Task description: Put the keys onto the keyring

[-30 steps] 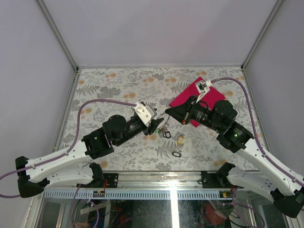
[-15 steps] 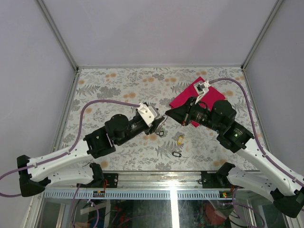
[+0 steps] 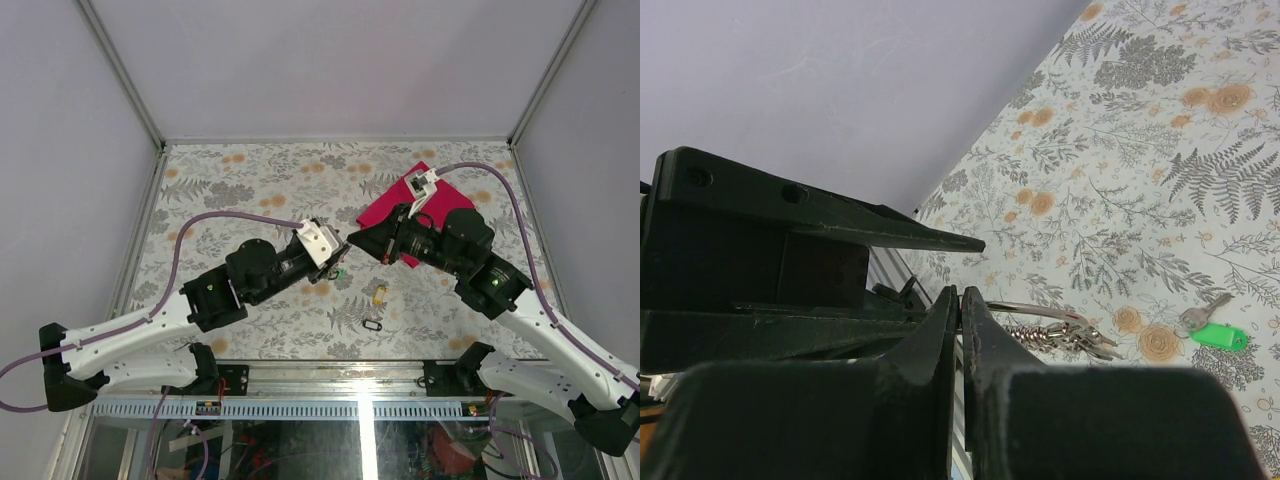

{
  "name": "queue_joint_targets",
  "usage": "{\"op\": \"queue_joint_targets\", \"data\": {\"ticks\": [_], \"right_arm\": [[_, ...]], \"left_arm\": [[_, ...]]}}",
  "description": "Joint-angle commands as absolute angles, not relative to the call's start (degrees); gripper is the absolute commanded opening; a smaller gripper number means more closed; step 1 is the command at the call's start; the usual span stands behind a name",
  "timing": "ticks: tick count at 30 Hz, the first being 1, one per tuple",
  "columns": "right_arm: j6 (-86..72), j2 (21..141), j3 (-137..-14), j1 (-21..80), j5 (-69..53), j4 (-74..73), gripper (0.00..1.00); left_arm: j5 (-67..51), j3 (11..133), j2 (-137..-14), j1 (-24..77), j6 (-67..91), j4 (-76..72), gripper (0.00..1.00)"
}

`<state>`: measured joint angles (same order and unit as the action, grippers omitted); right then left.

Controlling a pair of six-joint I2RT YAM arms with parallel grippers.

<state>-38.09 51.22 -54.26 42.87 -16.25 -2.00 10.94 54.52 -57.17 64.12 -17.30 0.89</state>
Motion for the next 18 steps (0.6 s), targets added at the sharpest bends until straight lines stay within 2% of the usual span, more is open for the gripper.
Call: {"op": "queue_joint_targets", "data": {"ticks": [1,6,18], "right_arm": [[-38.7,51.6,-57.7,43.2,-19.0,0.0,0.00],[-39.0,52.1,-57.6,43.1,-19.5,-0.2,0.00],[-38.9,51.0,-58.4,43.1,-17.9,-1.1,0.00]], "left_arm": [[11.2,56.4,-57.5,64.3,-19.4,-0.7,0.35],[10.4,55.4,-57.0,64.4,-21.2,-2.6,0.28],[9.8,53.5,-56.2,64.4,-23.5,-3.1,0.02]]}}
